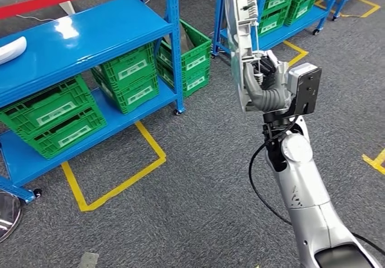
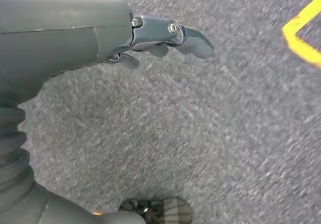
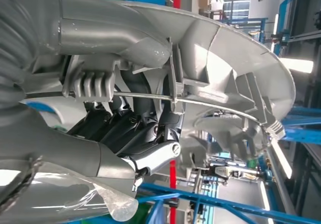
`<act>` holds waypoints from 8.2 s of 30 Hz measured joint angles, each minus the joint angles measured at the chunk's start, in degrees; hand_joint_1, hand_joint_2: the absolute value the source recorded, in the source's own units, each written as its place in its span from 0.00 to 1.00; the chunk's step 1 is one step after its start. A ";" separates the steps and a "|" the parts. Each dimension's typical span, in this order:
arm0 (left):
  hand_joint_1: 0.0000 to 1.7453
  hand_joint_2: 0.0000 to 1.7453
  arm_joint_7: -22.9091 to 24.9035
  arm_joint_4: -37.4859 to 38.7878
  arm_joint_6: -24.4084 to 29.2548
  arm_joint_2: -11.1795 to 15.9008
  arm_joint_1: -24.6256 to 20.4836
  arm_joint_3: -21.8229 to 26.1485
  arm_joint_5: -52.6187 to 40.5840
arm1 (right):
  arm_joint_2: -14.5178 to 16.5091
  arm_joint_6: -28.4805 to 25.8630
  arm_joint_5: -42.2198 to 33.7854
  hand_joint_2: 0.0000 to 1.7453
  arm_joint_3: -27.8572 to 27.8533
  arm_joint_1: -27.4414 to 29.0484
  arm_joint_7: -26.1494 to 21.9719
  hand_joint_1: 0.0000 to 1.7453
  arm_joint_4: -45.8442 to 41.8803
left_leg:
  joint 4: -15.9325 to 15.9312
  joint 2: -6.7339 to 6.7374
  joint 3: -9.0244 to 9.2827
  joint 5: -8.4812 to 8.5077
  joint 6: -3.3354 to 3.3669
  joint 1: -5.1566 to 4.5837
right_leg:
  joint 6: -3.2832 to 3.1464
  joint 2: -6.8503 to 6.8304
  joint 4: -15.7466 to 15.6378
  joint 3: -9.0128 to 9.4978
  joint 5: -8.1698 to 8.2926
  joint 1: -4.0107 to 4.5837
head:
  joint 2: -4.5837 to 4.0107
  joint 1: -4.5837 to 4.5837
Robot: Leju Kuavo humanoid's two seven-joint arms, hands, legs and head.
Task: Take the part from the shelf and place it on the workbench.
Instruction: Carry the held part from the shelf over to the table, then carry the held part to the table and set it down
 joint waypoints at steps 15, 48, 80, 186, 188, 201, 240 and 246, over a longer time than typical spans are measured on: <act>0.00 1.00 0.25 0.00 -0.09 -0.17 -0.15 0.04 -0.10 | 0.07 0.08 -0.15 1.00 0.11 -0.61 -0.01 1.00 0.15 | 2.68 3.13 -0.69 -2.41 -1.53 -0.43 | -1.61 -3.39 -2.57 2.23 1.12 0.29 | 0.00 0.15; 0.00 1.00 0.12 0.00 -0.02 -0.08 0.09 0.30 0.15 | 0.13 0.16 -0.27 1.00 0.04 -0.65 -0.05 1.00 0.59 | 10.85 1.80 -4.27 -6.59 -2.15 -0.23 | -2.09 -2.30 -2.77 2.07 1.60 0.21 | 0.00 0.23; 0.00 1.00 -10.70 0.00 1.50 -0.83 -0.26 1.72 3.43 | -0.20 -0.16 -0.36 1.00 -0.28 -0.36 -0.26 1.00 0.46 | 15.27 1.54 -5.43 -8.51 -2.04 -0.32 | -2.35 -1.92 -2.45 1.57 1.79 0.43 | 0.01 0.26; 0.00 1.00 -5.92 0.00 4.89 -1.17 0.74 2.33 2.32 | -6.72 -5.91 2.54 1.00 -10.32 6.39 -1.81 1.00 -16.08 | -1.39 0.84 0.65 0.73 1.22 -1.12 | -0.22 -1.55 8.14 -3.60 -4.56 0.40 | 0.00 0.50; 0.00 1.00 -5.91 0.00 4.87 -1.33 0.78 2.33 2.26 | -6.80 -5.87 2.52 1.00 -10.41 6.73 -1.86 1.00 -16.08 | -1.37 1.76 0.62 0.67 1.18 -1.03 | 0.32 -1.98 13.18 -5.97 -6.00 0.09 | 0.00 0.49; 0.00 1.00 -5.88 0.00 4.87 -1.33 0.78 2.65 2.48 | -6.86 -5.82 3.65 1.00 -10.82 7.39 -2.00 1.00 -15.45 | 10.89 1.89 -4.00 -6.57 -1.53 -0.50 | -1.59 -2.50 -2.19 2.67 0.42 -0.31 | 0.01 0.64; 0.00 1.00 -5.63 0.00 4.90 -1.01 0.85 2.96 2.31 | -6.78 -6.16 5.81 1.00 -10.65 7.39 -2.03 1.00 -14.55 | 1.25 -1.55 -1.64 0.93 -0.49 -0.71 | -1.20 1.17 -2.56 3.19 0.13 -0.37 | 0.00 0.58; 0.00 1.00 -5.58 0.00 4.98 -1.06 0.69 2.99 2.26 | -6.79 -6.24 5.95 1.00 -10.78 7.56 -2.02 1.00 -14.54 | -0.97 0.28 -0.90 1.46 0.65 -0.58 | 0.31 -0.88 2.76 -0.15 -3.32 -0.47 | 0.00 0.91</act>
